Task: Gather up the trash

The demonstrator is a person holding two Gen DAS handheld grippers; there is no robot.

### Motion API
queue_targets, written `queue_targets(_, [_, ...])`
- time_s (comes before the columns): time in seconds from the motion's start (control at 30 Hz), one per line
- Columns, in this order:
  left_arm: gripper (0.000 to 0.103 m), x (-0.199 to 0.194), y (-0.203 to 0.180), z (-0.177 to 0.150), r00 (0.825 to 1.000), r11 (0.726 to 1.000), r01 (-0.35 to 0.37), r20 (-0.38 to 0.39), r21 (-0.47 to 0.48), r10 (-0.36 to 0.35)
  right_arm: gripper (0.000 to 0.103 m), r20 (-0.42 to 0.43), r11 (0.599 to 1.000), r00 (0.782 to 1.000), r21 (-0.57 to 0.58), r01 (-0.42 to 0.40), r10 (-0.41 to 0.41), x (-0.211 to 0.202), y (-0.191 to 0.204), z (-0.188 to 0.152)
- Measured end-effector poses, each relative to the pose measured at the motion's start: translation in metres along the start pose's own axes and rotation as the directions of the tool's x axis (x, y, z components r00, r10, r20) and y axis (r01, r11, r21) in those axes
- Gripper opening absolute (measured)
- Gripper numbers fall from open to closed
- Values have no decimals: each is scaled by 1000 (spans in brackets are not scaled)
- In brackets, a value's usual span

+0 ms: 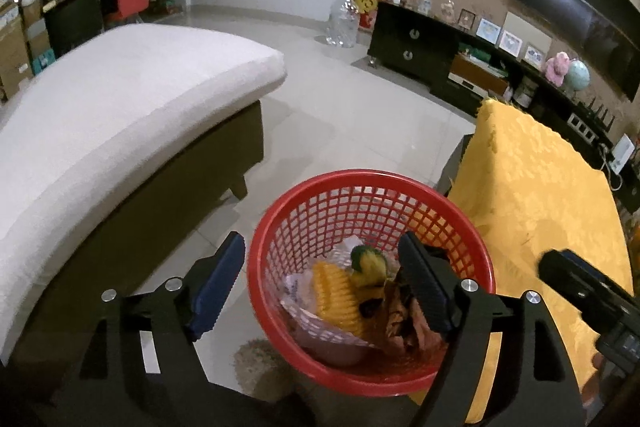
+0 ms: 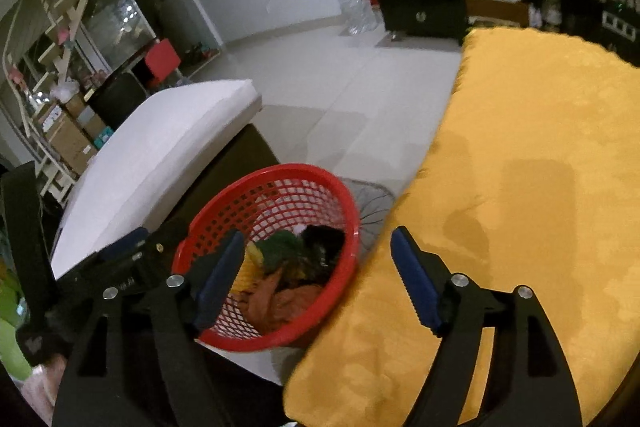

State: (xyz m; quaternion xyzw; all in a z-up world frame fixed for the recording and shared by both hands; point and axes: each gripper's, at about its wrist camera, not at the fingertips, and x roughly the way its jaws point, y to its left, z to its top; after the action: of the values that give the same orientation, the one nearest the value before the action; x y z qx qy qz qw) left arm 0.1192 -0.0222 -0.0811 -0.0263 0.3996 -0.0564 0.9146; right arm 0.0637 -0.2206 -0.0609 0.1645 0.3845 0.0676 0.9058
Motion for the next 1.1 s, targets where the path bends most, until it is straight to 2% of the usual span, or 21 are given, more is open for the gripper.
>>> queue_targets(0.1, [81,-16,-5,-3,999,999,-34,31,19,34,88,48,999,998,-15,41,-40,-20,2,-9])
queue_targets(0.27, [87,-52,-9,-10,988,991,-108,116,76,98,96,123,996,991,-53,68,-61,-48,10,-18])
queue_targets(0.6, [91,-111,-18,-25,980,989,-113,177,94,95,96,171,992,981,-73,105,-91,-77,25,-31])
queue_targets(1.1, [92,-127,-21,-35,976,987,-130,189,97,110,96,208,989,973,-88,121,-100,-97,34,-42])
